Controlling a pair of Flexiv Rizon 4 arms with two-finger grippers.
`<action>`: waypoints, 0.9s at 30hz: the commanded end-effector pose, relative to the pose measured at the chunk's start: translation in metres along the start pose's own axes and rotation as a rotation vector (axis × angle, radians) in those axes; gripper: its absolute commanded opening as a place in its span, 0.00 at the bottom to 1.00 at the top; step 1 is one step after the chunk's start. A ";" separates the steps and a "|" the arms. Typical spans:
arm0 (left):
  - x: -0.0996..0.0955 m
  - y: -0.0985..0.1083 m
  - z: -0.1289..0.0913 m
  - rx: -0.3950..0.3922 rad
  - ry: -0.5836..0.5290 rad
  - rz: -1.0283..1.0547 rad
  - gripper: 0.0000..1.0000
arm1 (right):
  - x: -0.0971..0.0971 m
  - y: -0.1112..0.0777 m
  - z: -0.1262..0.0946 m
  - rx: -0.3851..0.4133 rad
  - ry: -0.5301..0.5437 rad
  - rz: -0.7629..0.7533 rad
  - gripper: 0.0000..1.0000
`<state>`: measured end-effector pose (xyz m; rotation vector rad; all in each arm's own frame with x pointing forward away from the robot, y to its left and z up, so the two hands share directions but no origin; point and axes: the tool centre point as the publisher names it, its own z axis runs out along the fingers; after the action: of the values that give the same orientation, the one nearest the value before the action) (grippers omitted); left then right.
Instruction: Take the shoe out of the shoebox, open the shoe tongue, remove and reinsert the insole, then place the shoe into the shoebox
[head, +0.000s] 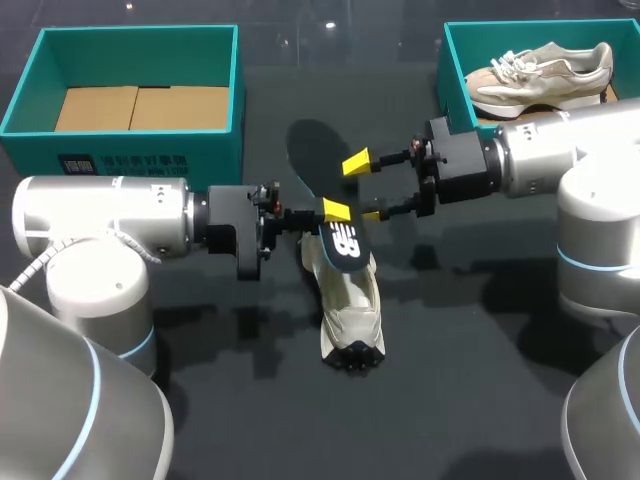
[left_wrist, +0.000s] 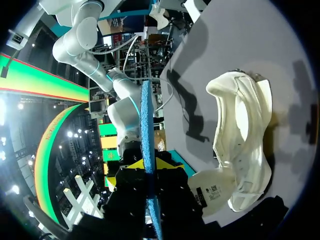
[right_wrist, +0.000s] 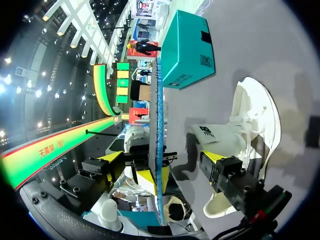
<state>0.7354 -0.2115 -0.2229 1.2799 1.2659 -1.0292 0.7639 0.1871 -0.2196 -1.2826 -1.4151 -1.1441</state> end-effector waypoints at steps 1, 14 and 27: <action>0.001 0.008 0.012 0.002 0.000 -0.004 0.00 | 0.002 -0.001 0.005 -0.001 -0.001 0.001 0.78; 0.004 0.009 0.023 0.012 -0.005 0.008 0.00 | 0.002 -0.002 0.009 0.009 0.029 0.000 0.42; 0.007 0.001 0.025 0.022 -0.015 0.011 0.00 | -0.001 -0.004 0.011 0.013 0.040 -0.008 0.00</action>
<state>0.7405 -0.2335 -0.2310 1.2948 1.2384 -1.0501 0.7596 0.1950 -0.2218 -1.2415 -1.3968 -1.1580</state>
